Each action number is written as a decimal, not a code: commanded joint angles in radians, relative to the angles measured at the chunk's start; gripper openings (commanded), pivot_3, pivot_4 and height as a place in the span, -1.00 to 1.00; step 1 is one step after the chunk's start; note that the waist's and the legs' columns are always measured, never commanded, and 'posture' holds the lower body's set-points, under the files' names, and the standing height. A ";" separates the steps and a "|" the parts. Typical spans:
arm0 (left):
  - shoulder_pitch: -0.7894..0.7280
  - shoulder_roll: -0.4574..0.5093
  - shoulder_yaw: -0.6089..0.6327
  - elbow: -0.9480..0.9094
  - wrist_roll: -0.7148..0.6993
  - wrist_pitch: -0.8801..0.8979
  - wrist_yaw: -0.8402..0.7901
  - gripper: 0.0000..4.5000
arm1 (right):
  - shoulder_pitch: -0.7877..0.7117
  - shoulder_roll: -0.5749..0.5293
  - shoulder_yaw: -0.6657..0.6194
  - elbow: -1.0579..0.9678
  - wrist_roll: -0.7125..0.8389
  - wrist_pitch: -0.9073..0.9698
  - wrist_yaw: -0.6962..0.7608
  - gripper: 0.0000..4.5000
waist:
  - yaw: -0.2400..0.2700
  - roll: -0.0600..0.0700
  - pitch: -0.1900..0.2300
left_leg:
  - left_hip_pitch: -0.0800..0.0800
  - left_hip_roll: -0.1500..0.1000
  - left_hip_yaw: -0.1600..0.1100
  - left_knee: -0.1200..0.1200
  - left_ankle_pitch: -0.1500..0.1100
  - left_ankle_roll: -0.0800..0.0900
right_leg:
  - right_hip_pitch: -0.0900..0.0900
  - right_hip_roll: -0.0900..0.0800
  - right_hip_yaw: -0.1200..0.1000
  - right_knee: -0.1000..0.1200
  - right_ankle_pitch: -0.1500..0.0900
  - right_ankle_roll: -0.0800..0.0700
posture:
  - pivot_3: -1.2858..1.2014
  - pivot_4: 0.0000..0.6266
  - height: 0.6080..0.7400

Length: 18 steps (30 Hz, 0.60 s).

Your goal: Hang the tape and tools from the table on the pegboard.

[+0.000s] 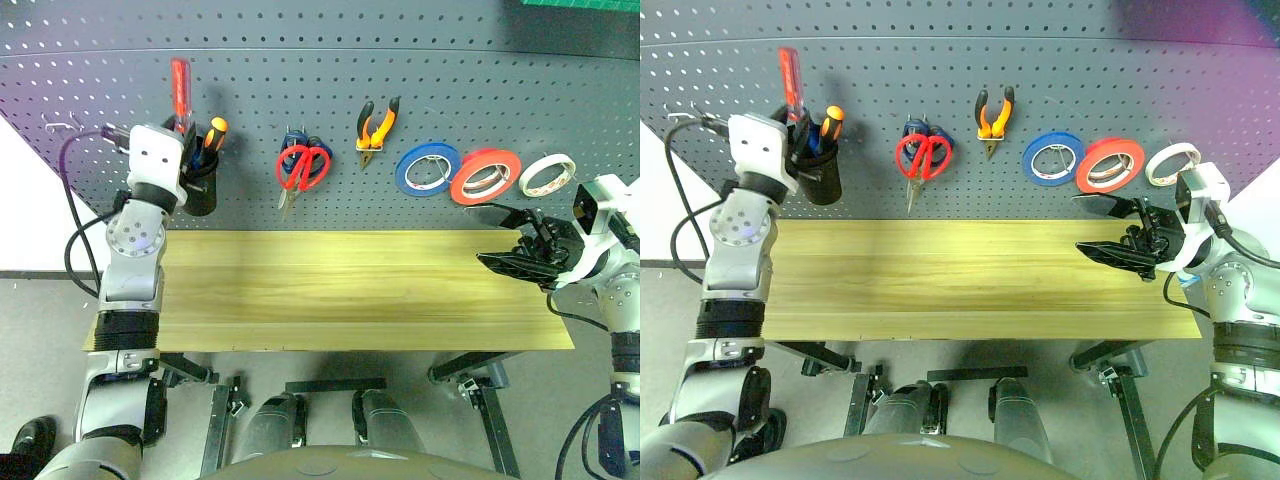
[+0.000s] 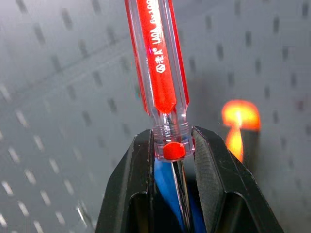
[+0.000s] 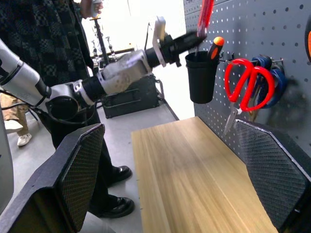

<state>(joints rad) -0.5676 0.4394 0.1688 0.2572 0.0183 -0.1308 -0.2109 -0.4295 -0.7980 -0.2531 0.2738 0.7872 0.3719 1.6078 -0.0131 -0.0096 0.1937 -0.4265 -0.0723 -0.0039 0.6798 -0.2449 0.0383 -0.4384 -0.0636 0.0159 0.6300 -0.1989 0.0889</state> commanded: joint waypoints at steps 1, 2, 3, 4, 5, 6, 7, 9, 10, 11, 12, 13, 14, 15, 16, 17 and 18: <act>0.008 -0.001 0.016 0.021 0.002 -0.049 0.033 -0.64 | -0.008 -0.021 -0.033 -0.037 0.006 0.010 0.003 1.00 | 0.000 0.000 0.000 | 0.000 0.000 0.000 0.000 0.000 0.000 | 0.000 0.000 0.000 0.000 0.000 0.000 | -0.01 -0.47 1.00; 0.013 -0.011 0.026 0.031 -0.030 -0.043 0.014 -0.64 | -0.011 -0.022 -0.032 -0.035 0.005 0.011 0.004 1.00 | 0.000 0.000 0.000 | 0.000 0.000 0.000 0.000 0.000 0.000 | 0.000 0.000 0.000 0.000 0.000 0.000 | -0.01 -0.46 1.00; 0.015 -0.017 0.032 0.037 -0.057 -0.037 -0.003 -0.64 | -0.013 -0.022 -0.032 -0.034 0.004 0.012 0.004 1.00 | 0.000 0.000 0.000 | 0.000 0.000 0.000 0.000 0.000 0.000 | 0.000 0.000 0.000 0.000 0.000 0.000 | -0.01 -0.46 1.00; 0.016 -0.017 0.028 0.045 -0.051 -0.039 0.004 -0.49 | -0.015 -0.022 -0.032 -0.032 0.003 0.013 0.004 1.00 | 0.000 0.000 0.000 | 0.000 0.000 0.000 0.000 0.000 0.000 | 0.000 0.000 0.000 0.000 0.000 0.000 | -0.01 -0.47 1.00; 0.015 -0.020 0.032 0.047 -0.063 -0.036 0.001 -0.32 | -0.015 -0.021 -0.032 -0.032 0.002 0.013 0.004 1.00 | 0.000 0.000 0.000 | 0.000 0.000 0.000 0.000 0.000 0.000 | 0.000 0.000 0.000 0.000 0.000 0.000 | -0.01 -0.46 1.00; 0.014 -0.018 0.033 0.048 -0.058 -0.036 0.012 -0.22 | -0.017 -0.021 -0.032 -0.032 0.002 0.014 0.004 1.00 | 0.000 0.000 0.000 | 0.000 0.000 0.000 0.000 0.000 0.000 | 0.000 0.000 0.000 0.000 0.000 0.000 | -0.01 -0.47 1.00; 0.010 -0.017 0.036 0.053 -0.048 -0.032 0.034 -0.07 | -0.019 -0.020 -0.032 -0.031 0.001 0.015 0.003 1.00 | 0.000 0.000 0.000 | 0.000 0.000 0.000 0.000 0.000 0.000 | 0.000 0.000 0.000 0.000 0.000 0.000 | -0.01 -0.47 1.00; 0.004 -0.018 0.042 0.060 -0.055 -0.027 0.048 0.23 | -0.020 -0.019 -0.032 -0.030 -0.001 0.015 0.003 1.00 | 0.000 0.000 0.000 | 0.000 0.000 0.000 0.000 0.000 0.000 | 0.000 0.000 0.000 0.000 0.000 0.000 | -0.01 -0.47 1.00; 0.004 -0.015 0.041 0.061 -0.050 -0.036 0.055 0.38 | -0.022 -0.019 -0.033 -0.028 -0.001 0.016 0.002 1.00 | 0.000 0.000 0.000 | 0.000 0.000 0.000 0.000 0.000 0.000 | 0.000 0.000 0.000 0.000 0.000 0.000 | -0.01 -0.47 1.00; 0.003 -0.016 0.042 0.058 -0.053 -0.034 0.057 0.53 | -0.022 -0.019 -0.033 -0.028 -0.002 0.015 0.003 1.00 | 0.000 0.000 0.000 | 0.000 0.000 0.000 0.000 0.000 0.000 | 0.000 0.000 0.000 0.000 0.000 0.000 | -0.01 -0.47 1.00; 0.002 -0.016 0.042 0.054 -0.059 -0.031 0.053 0.69 | -0.022 -0.019 -0.032 -0.028 -0.003 0.015 0.004 1.00 | 0.000 0.000 0.000 | 0.000 0.000 0.000 0.000 0.000 0.000 | 0.000 0.000 0.000 0.000 0.000 0.000 | 0.00 -0.47 1.00; 0.003 -0.018 0.043 0.044 -0.058 -0.034 0.058 0.85 | -0.025 -0.018 -0.032 -0.025 -0.004 0.014 0.004 1.00 | 0.000 0.000 0.000 | 0.000 0.000 0.000 0.000 0.000 0.000 | 0.000 0.000 0.000 0.000 0.000 0.000 | 0.00 -0.48 1.00; 0.002 -0.022 0.045 0.034 -0.061 -0.033 0.060 1.00 | -0.027 -0.018 -0.032 -0.022 -0.004 0.014 0.005 1.00 | 0.000 0.000 0.000 | 0.000 0.000 0.000 0.000 0.000 0.000 | 0.000 0.000 0.000 0.000 0.000 0.000 | -0.01 -0.48 1.00; 0.002 -0.024 0.047 0.020 -0.068 -0.027 0.058 1.00 | -0.030 -0.018 -0.031 -0.020 -0.005 0.013 0.005 1.00 | 0.000 0.000 0.000 | 0.000 0.000 0.000 0.000 0.000 0.000 | 0.000 0.000 0.000 0.000 0.000 0.000 | 0.00 -0.49 1.00; 0.000 -0.026 0.050 0.007 -0.067 -0.029 0.067 1.00 | -0.031 -0.017 -0.031 -0.019 -0.005 0.013 0.005 1.00 | 0.000 0.000 0.000 | 0.000 0.000 0.000 0.000 0.000 0.000 | 0.000 0.000 0.000 0.000 0.000 0.000 | 0.00 -0.49 1.00; -0.001 -0.028 0.053 -0.003 -0.069 -0.029 0.071 1.00 | -0.033 -0.016 -0.031 -0.018 -0.005 0.013 0.005 1.00 | 0.000 0.000 0.000 | 0.000 0.000 0.000 0.000 0.000 0.000 | 0.000 0.000 0.000 0.000 0.000 0.000 | 0.00 -0.50 1.00; -0.003 -0.030 0.053 -0.012 -0.072 -0.029 0.071 1.00 | -0.034 -0.016 -0.031 -0.016 -0.006 0.012 0.005 1.00 | 0.000 0.000 0.000 | 0.000 0.000 0.000 0.000 0.000 0.000 | 0.000 0.000 0.000 0.000 0.000 0.000 | 0.00 -0.51 1.00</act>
<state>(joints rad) -0.5601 0.4062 0.2097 0.2896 -0.0444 -0.1587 -0.1489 -0.4427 -0.8014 -0.2531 0.2694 0.7755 0.3874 1.6073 -0.0127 -0.0096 0.1937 -0.4264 -0.0723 -0.0040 0.6793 -0.2450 0.0384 -0.4381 -0.0639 0.0161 0.6295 -0.1990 0.0887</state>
